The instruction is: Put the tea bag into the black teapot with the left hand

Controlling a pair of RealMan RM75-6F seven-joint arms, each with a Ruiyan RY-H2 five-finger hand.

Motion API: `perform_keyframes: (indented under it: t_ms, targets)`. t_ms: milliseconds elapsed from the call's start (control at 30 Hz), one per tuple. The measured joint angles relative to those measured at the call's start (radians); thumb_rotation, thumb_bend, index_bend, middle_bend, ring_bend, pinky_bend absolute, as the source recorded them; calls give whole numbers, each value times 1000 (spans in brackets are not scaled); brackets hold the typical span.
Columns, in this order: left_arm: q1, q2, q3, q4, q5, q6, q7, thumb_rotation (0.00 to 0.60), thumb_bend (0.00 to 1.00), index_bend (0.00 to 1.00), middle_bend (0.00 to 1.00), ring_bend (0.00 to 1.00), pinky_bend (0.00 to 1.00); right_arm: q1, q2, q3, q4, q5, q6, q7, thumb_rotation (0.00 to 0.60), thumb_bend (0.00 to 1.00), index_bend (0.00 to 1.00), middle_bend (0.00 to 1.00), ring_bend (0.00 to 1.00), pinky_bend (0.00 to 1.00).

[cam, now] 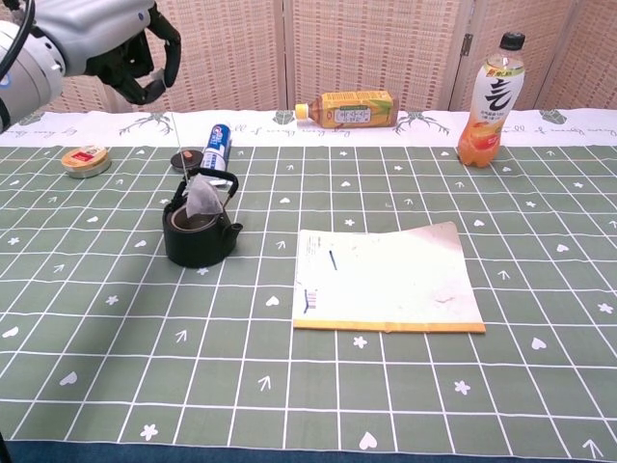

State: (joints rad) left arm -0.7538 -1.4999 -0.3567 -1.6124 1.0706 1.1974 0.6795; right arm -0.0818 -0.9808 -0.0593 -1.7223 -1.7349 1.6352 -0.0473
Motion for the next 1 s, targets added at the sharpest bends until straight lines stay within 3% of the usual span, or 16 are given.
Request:
perform_keyframes:
  t_ms: [267, 533, 667, 833, 1000]
  targets:
    - [42, 10, 60, 35, 17, -2, -111, 600, 492, 662, 1000, 1000, 1000, -2, -6, -2, -1, -4, 0, -17, 600, 419, 0, 0, 0, 0]
    - [91, -5, 124, 140, 42, -20, -253, 600, 492, 655, 1000, 1000, 1000, -5, -14, -3, -1, -11, 4, -35, 600, 419, 0, 0, 0, 0]
    - [125, 1, 157, 150, 48, -29, -290, 600, 484, 491, 1000, 1000, 1000, -4, -16, -2, -1, -6, 0, -37, 600, 419, 0, 0, 0, 0]
    - [149, 20, 193, 109, 43, -48, -296, 600, 263, 232, 1000, 1000, 1000, -5, -22, -4, -3, -12, -2, -51, 600, 419, 0, 0, 0, 0]
    - [165, 29, 212, 67, 31, -63, -296, 600, 144, 129, 1000, 1000, 1000, -8, -22, -6, -3, -16, 5, -50, 600, 419, 0, 0, 0, 0]
